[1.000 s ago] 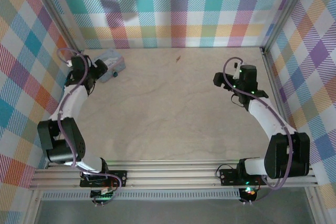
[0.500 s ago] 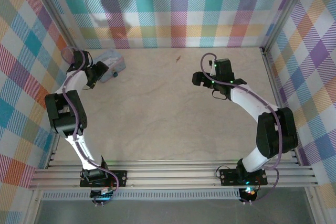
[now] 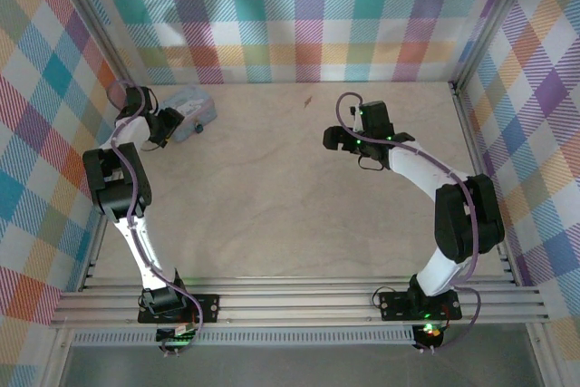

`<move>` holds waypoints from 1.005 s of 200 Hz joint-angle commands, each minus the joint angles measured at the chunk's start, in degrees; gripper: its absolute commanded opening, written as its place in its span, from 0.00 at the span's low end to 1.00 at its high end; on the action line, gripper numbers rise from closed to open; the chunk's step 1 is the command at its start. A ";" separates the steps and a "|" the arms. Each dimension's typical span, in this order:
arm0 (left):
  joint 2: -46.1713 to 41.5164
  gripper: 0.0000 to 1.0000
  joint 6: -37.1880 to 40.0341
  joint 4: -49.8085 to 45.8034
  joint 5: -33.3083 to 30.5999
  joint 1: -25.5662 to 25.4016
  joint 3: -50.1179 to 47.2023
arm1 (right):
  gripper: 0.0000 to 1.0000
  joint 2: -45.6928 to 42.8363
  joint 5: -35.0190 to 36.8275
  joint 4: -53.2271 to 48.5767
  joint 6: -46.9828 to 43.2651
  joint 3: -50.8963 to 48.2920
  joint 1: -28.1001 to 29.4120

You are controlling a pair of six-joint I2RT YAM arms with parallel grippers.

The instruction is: Unlock a padlock with a key

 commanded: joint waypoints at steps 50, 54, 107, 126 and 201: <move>-6.19 0.37 1.24 3.19 4.63 0.50 -13.09 | 0.95 -5.70 0.94 -3.37 3.37 -0.01 0.58; -6.79 0.36 1.22 3.45 4.63 0.45 -14.16 | 0.95 -6.00 1.18 -3.52 3.66 -0.01 0.62; -16.11 0.34 0.70 6.67 6.48 -2.33 -26.20 | 0.95 -9.96 2.92 -6.44 6.72 -0.52 1.58; -19.68 0.34 0.05 6.54 7.36 -3.05 -29.25 | 0.95 -10.85 2.21 -7.88 7.21 -0.36 2.02; -30.47 0.64 0.74 -0.56 4.11 -1.14 -27.79 | 0.95 -11.75 0.85 -11.16 7.49 0.34 5.66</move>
